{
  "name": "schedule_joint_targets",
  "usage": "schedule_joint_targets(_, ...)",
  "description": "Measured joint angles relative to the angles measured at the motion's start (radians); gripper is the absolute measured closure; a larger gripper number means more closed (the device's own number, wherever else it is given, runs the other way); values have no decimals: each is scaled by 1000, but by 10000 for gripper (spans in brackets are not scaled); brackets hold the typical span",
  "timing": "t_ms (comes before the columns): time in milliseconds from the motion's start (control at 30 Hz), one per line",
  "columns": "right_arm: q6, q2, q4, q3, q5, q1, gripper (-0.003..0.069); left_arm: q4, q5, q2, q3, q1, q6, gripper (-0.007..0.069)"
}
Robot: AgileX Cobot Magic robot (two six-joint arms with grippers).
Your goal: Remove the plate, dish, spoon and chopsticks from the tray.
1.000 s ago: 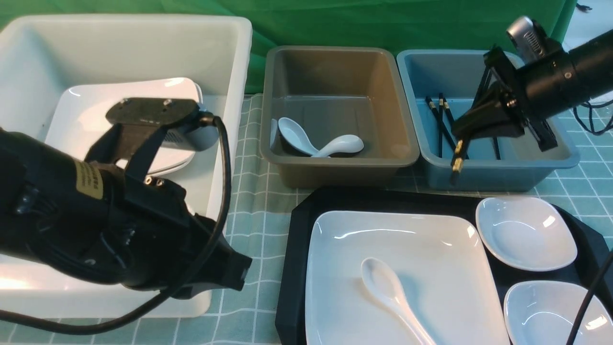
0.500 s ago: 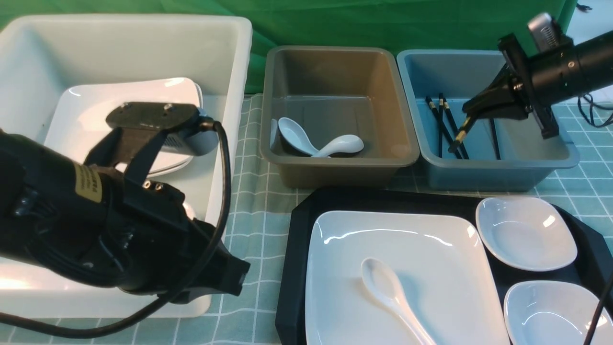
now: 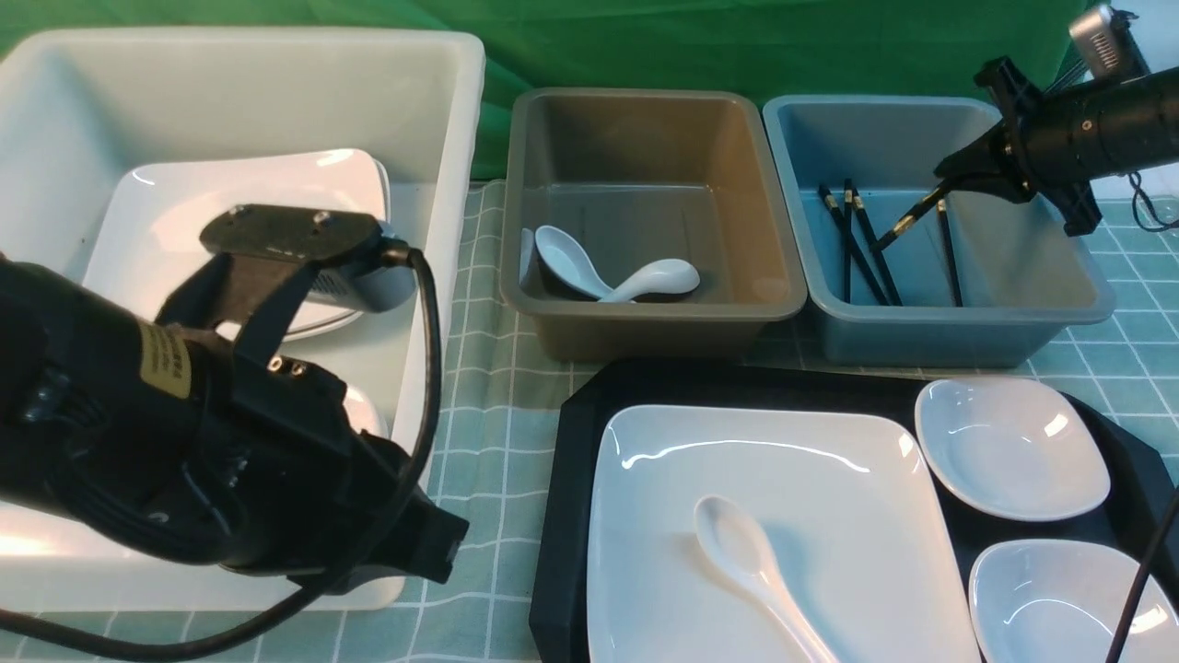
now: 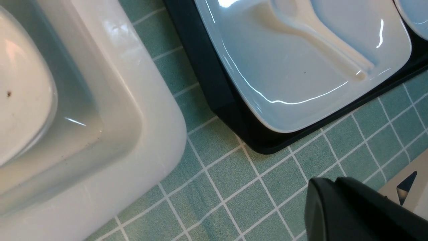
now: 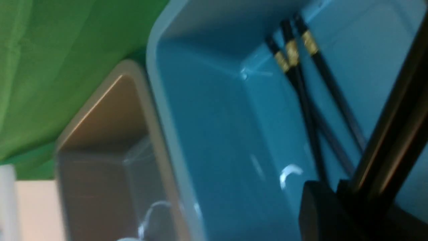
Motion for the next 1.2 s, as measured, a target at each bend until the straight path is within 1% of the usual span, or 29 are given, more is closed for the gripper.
schedule_joint_targets(100, -19, 0, -67, 0, -9, 11, 578, 0, 0, 0, 0, 0, 0, 616)
schedule_joint_targets(200, -25, 0, -118, 0, -10, 24, 547, 1, 0, 0, 0, 0, 0, 616)
schedule_joint_targets(233, -29, 0, -143, 0, -10, 33, 518, 1, -1, 0, 0, 0, 0, 616)
schedule_joint_targets(267, -31, 0, -186, 0, -9, 51, 442, 3, -4, 0, 0, 0, 0, 616)
schedule_joint_targets(333, -31, 0, -201, 0, -9, 58, 393, 3, -5, 0, 0, 0, 0, 616)
schedule_joint_targets(367, -30, 0, -220, 0, -6, 71, 324, 3, -6, 0, 0, 0, 1, 616)
schedule_joint_targets(433, -25, 0, -229, 0, 5, 79, 239, 3, -6, 0, 0, 0, 1, 616)
schedule_joint_targets(467, -14, 0, -234, 0, 13, 80, 209, 3, -6, 0, 0, 0, 1, 616)
schedule_joint_targets(567, -5, 0, -241, -11, 77, 77, 169, 3, -6, 0, 0, 0, 1, 616)
schedule_joint_targets(600, -5, 0, -242, -26, 121, 72, 170, 3, -6, 0, 0, 0, 1, 616)
schedule_joint_targets(633, -5, 0, -242, -29, 129, 70, 172, 3, -6, 0, 0, 0, 1, 616)
schedule_joint_targets(667, -10, -1, -242, -43, 163, 67, 185, 3, -6, 0, 0, 0, 1, 616)
schedule_joint_targets(733, -72, -25, -261, -96, 272, 54, 342, 3, -6, 0, 0, 0, 1, 616)
schedule_joint_targets(767, -103, -49, -286, -123, 326, 51, 445, 3, -6, 0, 0, 0, 1, 616)
schedule_joint_targets(800, -114, -82, -308, -140, 360, 50, 522, 3, -6, 0, 0, 0, 1, 616)
schedule_joint_targets(833, -123, -122, -339, -158, 403, 49, 569, 3, -6, 0, 0, 0, 1, 616)
schedule_joint_targets(867, -128, -170, -382, -172, 455, 49, 596, 3, -7, 0, 0, 0, -1, 616)
schedule_joint_targets(933, -134, -266, -457, -179, 533, 49, 620, 2, -17, 1, 0, 0, -11, 616)
schedule_joint_targets(1000, -134, -396, -531, -150, 542, 49, 631, -4, -39, 14, -13, 0, -23, 616)
schedule_joint_targets(1067, -134, -459, -560, -113, 542, 49, 632, -5, -45, 31, -31, -2, -26, 616)
schedule_joint_targets(1133, -135, -612, -586, -12, 543, 46, 633, 0, -35, 86, -90, -21, -32, 616)
schedule_joint_targets(1200, -144, -798, -589, 168, 543, 46, 634, 15, -14, 178, -185, -72, -38, 616)
